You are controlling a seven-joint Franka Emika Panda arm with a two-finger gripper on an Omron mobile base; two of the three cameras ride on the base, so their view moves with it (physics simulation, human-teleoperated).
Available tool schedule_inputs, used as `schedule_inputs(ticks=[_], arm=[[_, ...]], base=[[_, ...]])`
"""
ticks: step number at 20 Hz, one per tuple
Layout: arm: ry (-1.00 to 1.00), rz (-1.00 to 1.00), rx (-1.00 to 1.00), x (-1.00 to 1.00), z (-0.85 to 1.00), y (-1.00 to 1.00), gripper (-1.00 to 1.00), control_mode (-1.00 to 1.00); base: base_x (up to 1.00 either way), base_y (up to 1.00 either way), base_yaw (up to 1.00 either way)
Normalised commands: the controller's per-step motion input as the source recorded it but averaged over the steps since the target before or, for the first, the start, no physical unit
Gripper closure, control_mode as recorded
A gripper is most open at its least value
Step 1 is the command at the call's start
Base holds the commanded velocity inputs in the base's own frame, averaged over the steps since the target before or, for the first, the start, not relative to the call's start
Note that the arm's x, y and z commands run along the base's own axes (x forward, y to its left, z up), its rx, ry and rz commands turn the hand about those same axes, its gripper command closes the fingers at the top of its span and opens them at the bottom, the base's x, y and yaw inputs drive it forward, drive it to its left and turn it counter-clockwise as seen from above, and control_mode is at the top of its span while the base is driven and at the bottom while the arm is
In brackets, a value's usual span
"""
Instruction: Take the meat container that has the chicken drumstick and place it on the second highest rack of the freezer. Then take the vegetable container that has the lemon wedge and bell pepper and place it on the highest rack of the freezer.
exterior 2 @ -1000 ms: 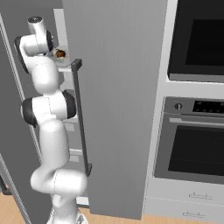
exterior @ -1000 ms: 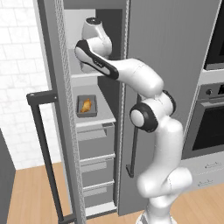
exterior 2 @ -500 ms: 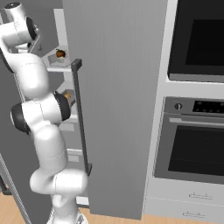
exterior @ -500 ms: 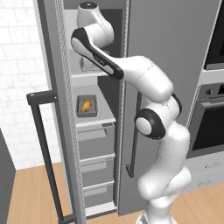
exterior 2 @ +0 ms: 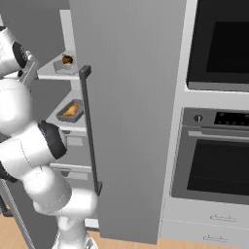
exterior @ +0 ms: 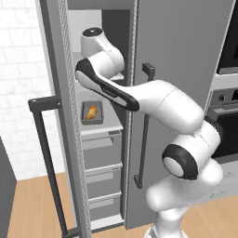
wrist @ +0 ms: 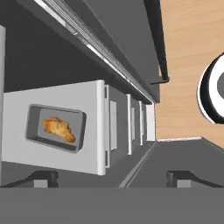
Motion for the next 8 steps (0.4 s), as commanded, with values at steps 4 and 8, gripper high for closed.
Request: schedule_inputs(ticks=[4,8], arm=[[-0.01,0.14,0.00,-1.00,-0.99,-0.49,-1.00,-1.00],[0.00,0.26,0.00,-1.00,-0.80,-0.66,-1.00,-1.00]], base=[[0.00,0.00,0.00],[0.00,0.00,0.00]])
